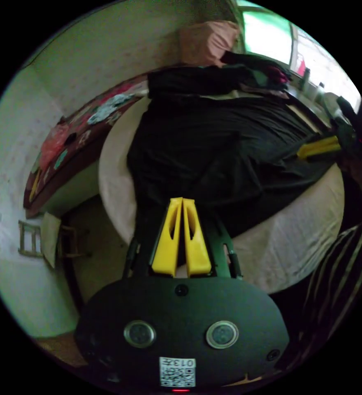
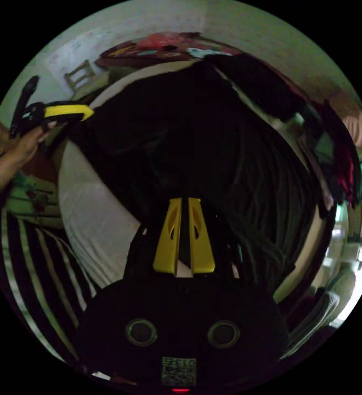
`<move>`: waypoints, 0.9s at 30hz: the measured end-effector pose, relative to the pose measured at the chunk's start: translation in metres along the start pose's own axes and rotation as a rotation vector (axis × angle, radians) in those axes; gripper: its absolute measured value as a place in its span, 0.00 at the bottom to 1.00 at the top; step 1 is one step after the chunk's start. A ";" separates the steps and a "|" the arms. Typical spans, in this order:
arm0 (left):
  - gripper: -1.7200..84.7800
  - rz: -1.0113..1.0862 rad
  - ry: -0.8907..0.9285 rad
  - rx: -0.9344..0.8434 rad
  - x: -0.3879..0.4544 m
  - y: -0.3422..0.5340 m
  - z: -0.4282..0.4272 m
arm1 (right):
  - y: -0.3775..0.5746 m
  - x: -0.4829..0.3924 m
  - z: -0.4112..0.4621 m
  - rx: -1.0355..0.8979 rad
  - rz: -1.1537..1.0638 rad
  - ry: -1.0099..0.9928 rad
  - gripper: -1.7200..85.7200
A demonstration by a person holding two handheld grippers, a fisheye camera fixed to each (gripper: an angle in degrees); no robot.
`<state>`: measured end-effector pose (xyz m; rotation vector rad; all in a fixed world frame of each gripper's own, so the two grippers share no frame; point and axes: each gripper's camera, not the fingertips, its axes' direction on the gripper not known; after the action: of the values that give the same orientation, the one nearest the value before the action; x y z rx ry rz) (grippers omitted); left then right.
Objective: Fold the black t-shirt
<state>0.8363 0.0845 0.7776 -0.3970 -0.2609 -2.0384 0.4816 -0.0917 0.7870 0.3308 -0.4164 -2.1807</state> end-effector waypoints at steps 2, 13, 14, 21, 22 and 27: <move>0.02 0.107 0.003 -0.007 0.020 -0.014 0.004 | 0.022 0.019 0.009 -0.029 0.075 0.054 0.04; 0.02 0.153 -0.033 -0.102 0.029 -0.070 0.015 | 0.102 0.056 0.040 -0.007 0.204 0.100 0.02; 0.02 0.159 -0.046 -0.087 0.030 -0.073 0.012 | 0.110 0.056 0.042 0.012 0.202 0.108 0.02; 0.02 0.190 -0.014 -0.053 0.041 -0.107 -0.003 | 0.178 0.117 0.035 -0.003 0.476 0.228 0.02; 0.02 0.201 -0.010 -0.070 0.042 -0.112 -0.001 | 0.187 0.126 0.039 -0.024 0.509 0.229 0.02; 0.02 0.203 -0.013 -0.094 0.029 -0.135 -0.001 | 0.243 0.175 0.065 -0.080 0.607 0.239 0.02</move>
<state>0.7047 0.1243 0.7857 -0.4751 -0.1273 -1.8537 0.5277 -0.3588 0.9294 0.3602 -0.2517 -1.5402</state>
